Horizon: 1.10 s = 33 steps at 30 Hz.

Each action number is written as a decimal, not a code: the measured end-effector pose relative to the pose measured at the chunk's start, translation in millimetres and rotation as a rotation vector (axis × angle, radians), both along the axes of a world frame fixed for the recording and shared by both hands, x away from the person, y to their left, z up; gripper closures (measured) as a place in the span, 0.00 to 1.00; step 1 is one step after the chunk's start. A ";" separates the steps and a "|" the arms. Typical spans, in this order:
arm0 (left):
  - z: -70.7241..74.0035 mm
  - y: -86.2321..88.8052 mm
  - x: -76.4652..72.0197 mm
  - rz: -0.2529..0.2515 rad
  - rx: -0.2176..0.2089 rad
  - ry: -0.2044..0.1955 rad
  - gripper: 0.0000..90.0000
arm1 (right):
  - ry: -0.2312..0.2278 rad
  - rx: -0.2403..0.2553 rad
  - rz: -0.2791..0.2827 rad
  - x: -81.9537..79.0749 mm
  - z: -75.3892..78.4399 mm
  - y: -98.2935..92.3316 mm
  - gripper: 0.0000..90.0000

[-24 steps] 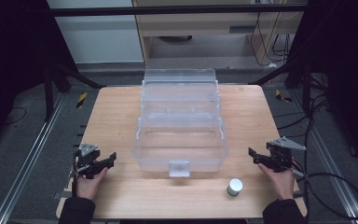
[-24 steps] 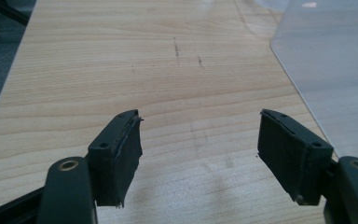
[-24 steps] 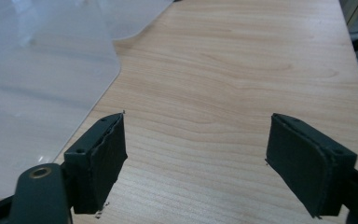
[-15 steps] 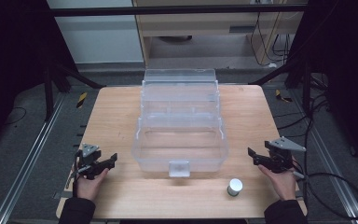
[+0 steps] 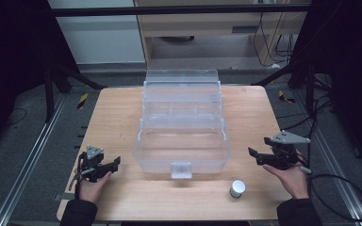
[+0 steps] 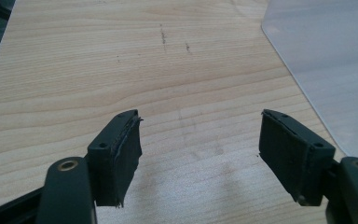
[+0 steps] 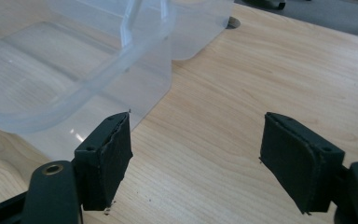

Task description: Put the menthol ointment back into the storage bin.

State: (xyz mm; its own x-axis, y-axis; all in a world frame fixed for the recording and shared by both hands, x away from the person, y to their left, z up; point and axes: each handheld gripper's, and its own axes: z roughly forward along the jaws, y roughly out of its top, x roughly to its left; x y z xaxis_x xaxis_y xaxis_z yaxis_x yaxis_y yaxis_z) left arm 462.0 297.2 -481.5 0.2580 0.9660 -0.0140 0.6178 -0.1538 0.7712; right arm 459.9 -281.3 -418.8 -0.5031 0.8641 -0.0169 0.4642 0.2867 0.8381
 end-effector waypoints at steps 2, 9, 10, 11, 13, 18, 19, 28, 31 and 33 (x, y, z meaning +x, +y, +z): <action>-0.1 0.3 0.3 -0.001 0.001 0.000 0.32 | 0.012 -0.011 0.023 2.2 8.0 2.4 0.27; -0.6 -1.3 0.4 -0.007 0.003 0.005 0.32 | 0.034 -0.052 0.107 5.1 27.2 14.4 0.26; -0.5 -1.4 0.3 -0.009 0.004 0.005 0.32 | 0.040 -0.064 0.120 5.5 29.4 15.4 0.27; -0.5 -1.4 0.2 -0.010 0.004 0.006 0.32 | 0.037 -0.076 0.127 5.5 31.2 16.4 0.28; -0.6 -1.3 0.3 -0.010 0.004 0.006 0.32 | 0.039 -0.095 0.139 5.3 33.6 17.6 0.28; -0.7 -1.3 0.7 -0.011 0.005 0.009 0.32 | 0.082 -0.173 0.220 4.5 42.1 25.2 0.30; -0.6 -1.3 0.6 -0.012 0.005 0.009 0.33 | 0.093 -0.192 0.240 3.9 43.6 27.5 0.31; -0.8 -1.9 1.2 -0.017 0.011 0.013 0.33 | 0.187 -0.302 0.383 0.9 43.5 43.4 0.32; -0.8 -2.0 1.1 -0.017 0.012 0.015 0.33 | 0.200 -0.324 0.420 0.5 43.7 48.7 0.32; -0.9 -2.1 1.1 -0.017 0.013 0.015 0.33 | 0.213 -0.334 0.446 0.1 44.3 51.8 0.32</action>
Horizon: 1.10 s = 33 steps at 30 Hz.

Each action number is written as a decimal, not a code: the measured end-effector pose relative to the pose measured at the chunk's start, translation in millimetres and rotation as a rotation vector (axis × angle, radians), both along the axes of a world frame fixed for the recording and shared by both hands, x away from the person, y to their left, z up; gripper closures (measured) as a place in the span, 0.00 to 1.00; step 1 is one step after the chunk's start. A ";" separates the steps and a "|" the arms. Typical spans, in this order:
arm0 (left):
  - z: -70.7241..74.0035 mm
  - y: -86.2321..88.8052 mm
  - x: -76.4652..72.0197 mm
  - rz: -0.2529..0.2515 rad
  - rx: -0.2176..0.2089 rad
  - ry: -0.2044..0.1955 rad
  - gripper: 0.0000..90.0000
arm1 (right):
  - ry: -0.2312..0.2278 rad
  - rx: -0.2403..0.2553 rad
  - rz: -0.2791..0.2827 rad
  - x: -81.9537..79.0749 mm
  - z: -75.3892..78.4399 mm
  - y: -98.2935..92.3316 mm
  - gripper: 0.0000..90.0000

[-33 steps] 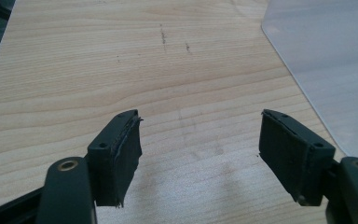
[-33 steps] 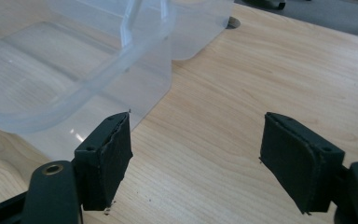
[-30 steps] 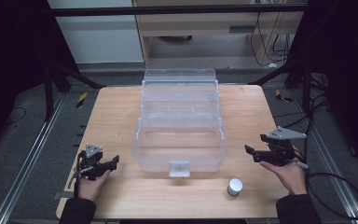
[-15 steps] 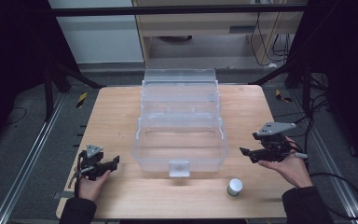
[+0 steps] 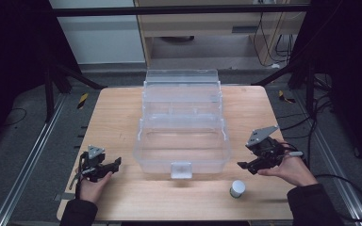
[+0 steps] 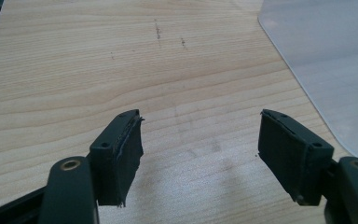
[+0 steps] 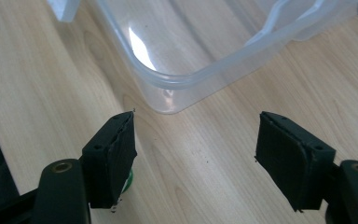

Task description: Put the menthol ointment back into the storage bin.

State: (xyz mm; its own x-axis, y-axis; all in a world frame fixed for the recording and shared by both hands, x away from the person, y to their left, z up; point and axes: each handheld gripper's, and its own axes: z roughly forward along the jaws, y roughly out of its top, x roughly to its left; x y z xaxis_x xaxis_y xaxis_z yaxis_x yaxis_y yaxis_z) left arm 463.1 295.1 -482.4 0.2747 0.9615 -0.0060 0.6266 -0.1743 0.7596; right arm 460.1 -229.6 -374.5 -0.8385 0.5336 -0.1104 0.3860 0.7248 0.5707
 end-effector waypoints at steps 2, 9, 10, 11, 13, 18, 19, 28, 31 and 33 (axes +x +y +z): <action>0.0 0.0 0.0 0.000 0.000 0.001 0.33 | 0.008 -0.009 0.008 -0.6 0.3 1.7 0.31; -0.2 -0.5 0.3 -0.003 0.004 0.002 0.33 | 0.063 -0.064 0.073 -4.3 -1.5 9.6 0.31; -0.2 -0.5 0.3 -0.003 0.004 0.002 0.33 | 0.063 -0.064 0.073 -4.3 -1.5 9.6 0.31; -0.3 -0.4 0.4 -0.003 0.004 0.003 0.33 | 0.076 -0.075 0.088 -5.1 -2.7 10.9 0.31; -0.5 -0.5 0.5 -0.003 0.005 0.005 0.33 | 0.090 -0.084 0.101 -5.9 -3.7 12.2 0.31; -0.3 -0.7 0.4 -0.004 0.005 0.004 0.33 | 0.105 -0.102 0.135 -8.8 -4.9 15.2 0.32; -0.3 -0.7 0.4 -0.004 0.005 0.004 0.33 | 0.105 -0.102 0.135 -8.8 -4.9 15.2 0.32; -0.4 -0.9 0.6 -0.007 0.008 0.007 0.33 | 0.135 -0.147 0.196 -16.7 -8.7 21.7 0.33; -0.4 -1.1 0.5 -0.007 0.010 0.007 0.34 | 0.145 -0.162 0.217 -19.2 -10.5 23.3 0.34; -0.3 -1.1 0.5 -0.007 0.010 0.006 0.34 | 0.155 -0.164 0.223 -20.8 -12.0 24.1 0.35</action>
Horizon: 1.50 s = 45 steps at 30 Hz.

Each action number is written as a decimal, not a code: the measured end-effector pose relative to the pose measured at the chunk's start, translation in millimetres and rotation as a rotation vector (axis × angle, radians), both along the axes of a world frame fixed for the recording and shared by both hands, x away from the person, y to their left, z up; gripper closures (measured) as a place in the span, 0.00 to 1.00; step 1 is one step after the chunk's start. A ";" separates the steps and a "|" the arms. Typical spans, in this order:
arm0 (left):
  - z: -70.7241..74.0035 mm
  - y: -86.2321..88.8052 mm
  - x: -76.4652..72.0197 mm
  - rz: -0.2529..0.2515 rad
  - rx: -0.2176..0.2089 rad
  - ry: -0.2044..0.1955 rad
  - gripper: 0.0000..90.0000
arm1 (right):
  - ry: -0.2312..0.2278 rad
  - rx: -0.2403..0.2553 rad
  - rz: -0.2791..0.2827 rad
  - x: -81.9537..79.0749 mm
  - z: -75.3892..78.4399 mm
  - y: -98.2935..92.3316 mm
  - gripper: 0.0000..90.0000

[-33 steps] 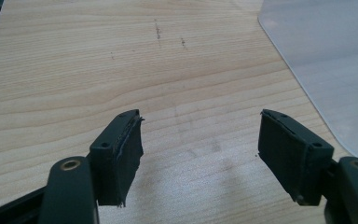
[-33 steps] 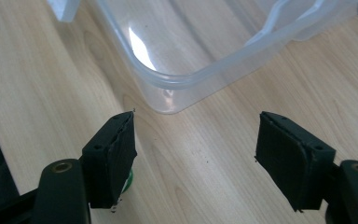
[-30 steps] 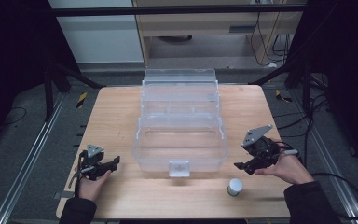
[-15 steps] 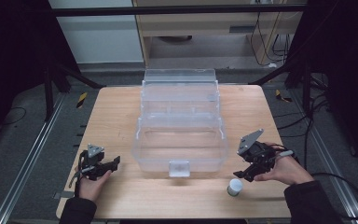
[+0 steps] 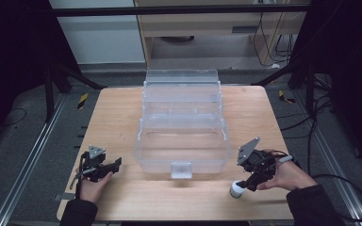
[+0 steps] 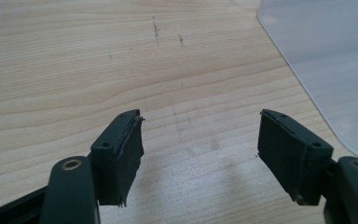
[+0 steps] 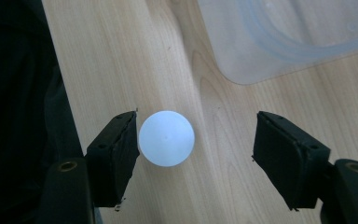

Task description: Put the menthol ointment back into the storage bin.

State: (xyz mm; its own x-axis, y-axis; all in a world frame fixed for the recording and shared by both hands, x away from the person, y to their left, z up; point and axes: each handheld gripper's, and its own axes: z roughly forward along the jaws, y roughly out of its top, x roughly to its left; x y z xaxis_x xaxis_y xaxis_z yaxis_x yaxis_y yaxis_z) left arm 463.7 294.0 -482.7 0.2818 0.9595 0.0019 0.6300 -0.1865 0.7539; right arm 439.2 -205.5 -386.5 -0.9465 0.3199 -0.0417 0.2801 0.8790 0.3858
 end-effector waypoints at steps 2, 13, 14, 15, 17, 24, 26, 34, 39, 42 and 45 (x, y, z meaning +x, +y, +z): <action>0.1 0.1 -0.1 0.000 -0.001 0.000 0.34 | 0.009 -0.016 0.008 -1.3 -2.0 0.9 0.35; 0.1 0.1 0.0 0.000 0.000 0.001 0.34 | 0.047 -0.056 0.058 -7.6 -10.8 5.7 0.36; 0.1 0.2 0.0 0.000 0.000 0.001 0.34 | 0.049 -0.062 0.062 -8.2 -11.9 6.3 0.36; 0.1 0.1 0.1 0.000 0.000 0.001 0.34 | 0.048 -0.067 0.061 -8.9 -12.9 6.8 0.36; 0.0 0.1 0.1 0.000 0.001 0.002 0.34 | 0.054 -0.068 0.058 -9.6 -13.9 7.3 0.36; 0.0 0.2 0.3 0.000 0.002 0.003 0.34 | 0.069 -0.096 0.069 -9.6 -24.2 9.5 0.37; 0.1 0.1 0.2 -0.001 0.002 0.002 0.34 | 0.072 -0.114 0.075 -8.9 -26.6 10.3 0.38; 0.2 0.3 0.2 0.002 0.002 -0.001 0.34 | 0.075 -0.146 0.084 -4.5 -35.2 14.4 0.40; 0.2 0.2 0.2 0.002 0.003 -0.001 0.34 | 0.083 -0.168 0.095 -3.3 -39.2 17.6 0.42; 0.2 0.2 0.3 0.000 0.005 0.002 0.34 | 0.085 -0.177 0.102 -2.2 -41.4 19.4 0.45; 0.0 0.2 0.5 0.001 0.005 0.003 0.34 | 0.084 -0.181 0.105 -0.9 -42.6 19.9 0.47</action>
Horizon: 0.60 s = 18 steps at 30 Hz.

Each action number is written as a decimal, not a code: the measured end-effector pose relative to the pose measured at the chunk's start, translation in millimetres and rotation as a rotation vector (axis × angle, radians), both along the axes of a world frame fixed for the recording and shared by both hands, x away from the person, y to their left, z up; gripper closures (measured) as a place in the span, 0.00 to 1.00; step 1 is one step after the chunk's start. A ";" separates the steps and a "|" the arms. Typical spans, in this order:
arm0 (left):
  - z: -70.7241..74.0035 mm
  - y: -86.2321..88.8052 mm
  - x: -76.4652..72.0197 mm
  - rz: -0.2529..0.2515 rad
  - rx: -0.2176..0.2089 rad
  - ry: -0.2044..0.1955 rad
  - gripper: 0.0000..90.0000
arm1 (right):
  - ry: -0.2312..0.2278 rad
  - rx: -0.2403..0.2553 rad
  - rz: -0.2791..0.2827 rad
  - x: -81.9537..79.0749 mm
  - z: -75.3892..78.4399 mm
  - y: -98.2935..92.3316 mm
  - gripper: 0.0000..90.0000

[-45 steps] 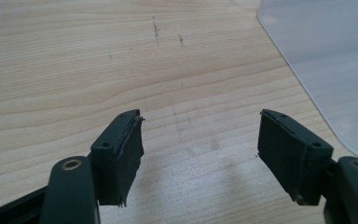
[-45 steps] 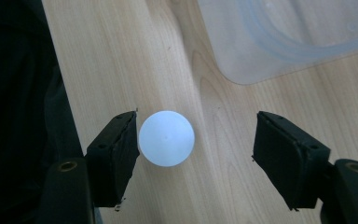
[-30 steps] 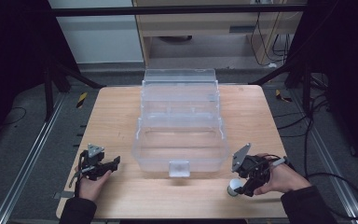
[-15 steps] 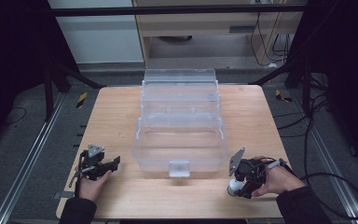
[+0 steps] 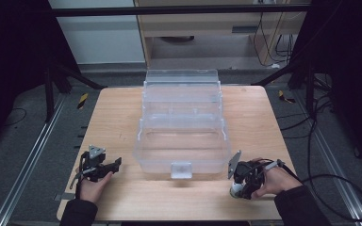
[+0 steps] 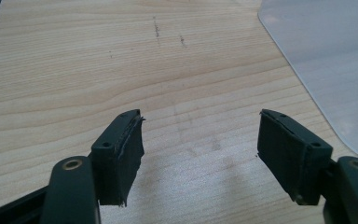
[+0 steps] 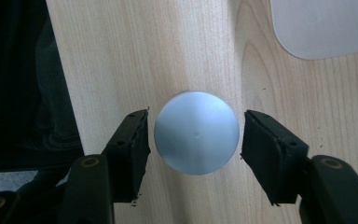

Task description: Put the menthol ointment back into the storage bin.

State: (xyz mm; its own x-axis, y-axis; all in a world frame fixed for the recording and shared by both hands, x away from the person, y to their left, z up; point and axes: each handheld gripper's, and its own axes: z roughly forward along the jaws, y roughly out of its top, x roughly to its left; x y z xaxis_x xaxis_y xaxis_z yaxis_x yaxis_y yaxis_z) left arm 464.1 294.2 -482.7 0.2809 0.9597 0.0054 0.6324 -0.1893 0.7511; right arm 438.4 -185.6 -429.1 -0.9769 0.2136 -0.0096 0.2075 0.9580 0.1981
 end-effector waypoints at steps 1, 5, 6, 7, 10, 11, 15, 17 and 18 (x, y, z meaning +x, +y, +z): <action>-0.1 0.0 0.1 -0.001 0.001 0.001 0.34 | 0.004 -0.007 -0.002 0.8 -1.0 1.0 0.48; 0.0 0.0 -0.1 0.000 0.000 0.000 0.34 | 0.012 -0.018 0.006 2.4 -3.6 2.7 0.50; 0.0 0.1 0.0 0.000 0.000 0.000 0.34 | 0.014 -0.022 0.003 2.4 -3.9 3.0 0.51; 0.0 0.1 0.0 0.000 0.000 0.001 0.34 | 0.017 -0.022 0.003 2.8 -4.3 3.3 0.51; 0.0 0.1 0.0 -0.001 0.000 0.001 0.34 | 0.021 -0.024 0.004 3.5 -5.0 4.0 0.52; 0.0 0.1 0.0 0.000 0.001 0.001 0.34 | 0.023 -0.030 0.008 3.9 -6.3 4.6 0.53; 0.1 0.2 0.0 0.002 0.000 0.000 0.34 | 0.035 -0.035 0.009 3.9 -6.6 5.2 0.55; 0.1 0.2 0.0 0.001 0.000 0.001 0.34 | 0.033 -0.036 0.008 3.9 -6.6 5.2 0.55; 0.1 0.1 0.0 0.001 0.002 0.002 0.34 | 0.034 -0.036 0.007 3.8 -6.4 5.2 0.55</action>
